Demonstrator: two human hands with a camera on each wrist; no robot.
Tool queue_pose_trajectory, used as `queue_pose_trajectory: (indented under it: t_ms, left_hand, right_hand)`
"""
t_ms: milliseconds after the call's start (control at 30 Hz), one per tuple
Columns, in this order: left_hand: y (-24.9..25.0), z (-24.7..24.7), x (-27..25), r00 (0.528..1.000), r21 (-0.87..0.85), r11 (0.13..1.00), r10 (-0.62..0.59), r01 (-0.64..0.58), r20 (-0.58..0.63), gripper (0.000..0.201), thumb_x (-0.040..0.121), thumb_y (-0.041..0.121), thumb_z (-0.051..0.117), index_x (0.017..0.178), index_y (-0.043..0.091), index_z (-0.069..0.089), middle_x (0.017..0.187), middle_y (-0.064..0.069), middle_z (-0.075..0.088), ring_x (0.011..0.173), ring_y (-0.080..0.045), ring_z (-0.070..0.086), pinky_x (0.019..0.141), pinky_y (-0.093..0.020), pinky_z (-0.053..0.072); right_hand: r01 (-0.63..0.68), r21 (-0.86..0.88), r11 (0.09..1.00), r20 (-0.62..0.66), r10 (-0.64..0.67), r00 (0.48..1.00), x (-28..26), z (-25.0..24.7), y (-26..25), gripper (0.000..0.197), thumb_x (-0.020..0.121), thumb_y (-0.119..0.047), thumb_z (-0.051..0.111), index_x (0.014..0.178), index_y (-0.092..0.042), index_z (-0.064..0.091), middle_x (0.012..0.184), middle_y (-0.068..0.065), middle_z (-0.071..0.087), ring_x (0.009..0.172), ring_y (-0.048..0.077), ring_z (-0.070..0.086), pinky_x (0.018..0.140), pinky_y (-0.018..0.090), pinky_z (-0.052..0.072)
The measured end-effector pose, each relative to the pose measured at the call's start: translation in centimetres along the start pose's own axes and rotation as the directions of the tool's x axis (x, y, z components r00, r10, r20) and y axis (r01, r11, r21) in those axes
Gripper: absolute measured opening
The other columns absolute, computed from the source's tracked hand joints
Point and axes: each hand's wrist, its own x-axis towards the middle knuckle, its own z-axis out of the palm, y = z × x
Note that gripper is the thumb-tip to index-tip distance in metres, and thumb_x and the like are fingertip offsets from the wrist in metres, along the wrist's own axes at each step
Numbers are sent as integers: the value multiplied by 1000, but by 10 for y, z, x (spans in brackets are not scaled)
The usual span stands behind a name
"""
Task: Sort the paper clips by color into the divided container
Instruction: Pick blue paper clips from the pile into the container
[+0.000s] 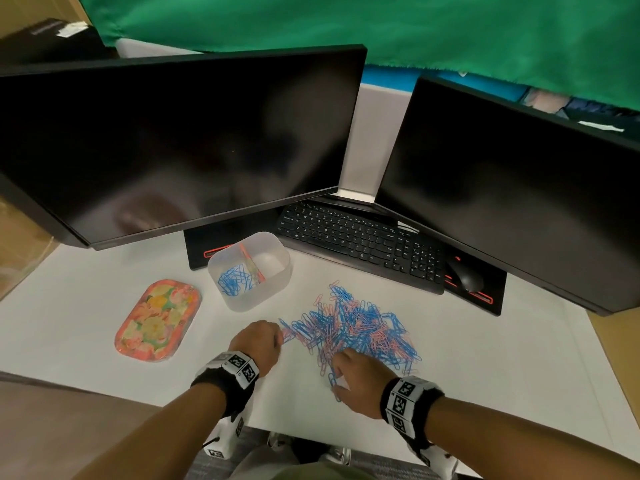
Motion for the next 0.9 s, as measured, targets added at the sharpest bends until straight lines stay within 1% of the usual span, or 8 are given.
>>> queue_pose_trajectory:
  t_ms: [133,233,333,467,600,700,800,900]
  left_hand:
    - [-5,-3,-2,1000,46,999,16,-16,14,12,86,21,46,83,25,56,99,0,63,91,-21,61,80,-31,50]
    - [-9,-4,-4,999,57,998,22,-24,40,9,85,21,46,81,26,52,99,0,61,92,-21,60,80,-31,49]
    - [-11,-6,-5,998,47,998,35,-38,61,10,82,20,47,76,29,50,97,1,62,90,-20,59,80,-30,49]
    - [-13,-7,-5,998,2,999,38,-38,60,20,79,16,48,66,31,44,89,2,64,85,-21,61,75,-27,49]
    - [-15,-6,-5,995,-35,998,55,-53,78,16,76,13,49,73,29,47,85,1,64,81,-23,61,71,-27,49]
    - [-16,-4,-6,996,-29,998,50,-48,76,12,78,23,54,86,29,48,87,5,63,80,-20,59,71,-26,46]
    - [-15,-3,-5,997,7,998,66,-66,49,18,82,38,60,95,27,51,94,7,60,83,-15,55,75,-26,45]
    - [-9,-3,-3,994,38,994,103,-105,40,7,86,33,56,87,30,51,94,6,53,92,-18,58,76,-25,42]
  right_hand:
    - [25,27,999,16,-26,1000,6,4,-6,7,89,-14,48,95,-12,49,97,7,54,75,21,48,68,31,41]
    - [16,62,998,43,-19,999,10,7,-5,16,84,0,46,90,-15,47,90,5,54,75,23,52,67,31,45]
    - [-2,75,997,64,-2,998,11,4,-4,26,82,4,46,84,-21,41,84,-1,49,70,18,46,58,26,37]
    - [-10,71,997,102,3,995,11,3,0,24,79,5,46,90,-16,46,86,0,49,72,19,45,55,22,31]
    - [8,41,999,129,-14,992,7,4,3,26,78,4,42,90,-19,42,88,-2,46,73,21,44,57,26,31]
    - [8,38,999,126,-13,992,4,0,4,26,81,1,42,99,-16,46,95,1,50,75,20,44,62,28,34]
    - [1,40,999,123,-6,992,3,-3,6,28,84,0,43,106,-16,48,105,4,55,76,19,45,67,27,36]
    - [11,25,1000,120,-14,993,4,-7,8,28,85,-1,44,109,-16,49,108,5,56,76,18,45,67,27,38]
